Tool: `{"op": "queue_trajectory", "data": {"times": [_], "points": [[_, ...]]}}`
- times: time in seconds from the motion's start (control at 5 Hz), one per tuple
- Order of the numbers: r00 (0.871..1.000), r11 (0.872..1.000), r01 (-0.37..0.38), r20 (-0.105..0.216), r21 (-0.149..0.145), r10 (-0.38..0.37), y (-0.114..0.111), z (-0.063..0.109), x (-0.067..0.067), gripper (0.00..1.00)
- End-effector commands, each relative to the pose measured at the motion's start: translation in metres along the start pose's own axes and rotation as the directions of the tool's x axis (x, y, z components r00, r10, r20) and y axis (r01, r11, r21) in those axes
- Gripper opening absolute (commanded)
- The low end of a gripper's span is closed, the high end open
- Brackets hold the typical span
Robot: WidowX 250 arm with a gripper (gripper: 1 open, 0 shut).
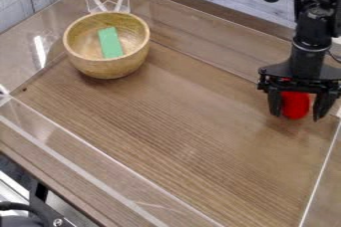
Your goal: Move the red object to the right side of the table
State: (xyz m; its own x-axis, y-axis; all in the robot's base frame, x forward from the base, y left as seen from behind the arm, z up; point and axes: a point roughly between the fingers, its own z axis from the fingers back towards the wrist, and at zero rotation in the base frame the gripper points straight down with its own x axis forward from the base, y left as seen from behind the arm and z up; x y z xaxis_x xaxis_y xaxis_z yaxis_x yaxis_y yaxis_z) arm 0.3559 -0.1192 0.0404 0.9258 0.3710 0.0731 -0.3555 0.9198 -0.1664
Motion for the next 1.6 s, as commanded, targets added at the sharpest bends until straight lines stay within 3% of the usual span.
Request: {"op": "queue_trajectory", "data": {"times": [0.0,0.2,0.6,1.0,1.4], "points": [[0.997,0.998,0.026,0.074,-0.051,-0.022,-0.004,0.044,0.012,1.0],[0.996,0.998,0.048,0.081,-0.051,-0.044,0.002,0.057,0.016,1.0],[0.989,0.995,-0.097,0.113,-0.021,0.099,0.036,0.048,0.024,1.0],[0.986,0.995,-0.1,0.13,-0.008,0.101,0.052,0.06,0.021,1.0],[0.985,0.994,-0.106,0.139,0.002,0.105,0.048,0.049,0.016,1.0]]}}
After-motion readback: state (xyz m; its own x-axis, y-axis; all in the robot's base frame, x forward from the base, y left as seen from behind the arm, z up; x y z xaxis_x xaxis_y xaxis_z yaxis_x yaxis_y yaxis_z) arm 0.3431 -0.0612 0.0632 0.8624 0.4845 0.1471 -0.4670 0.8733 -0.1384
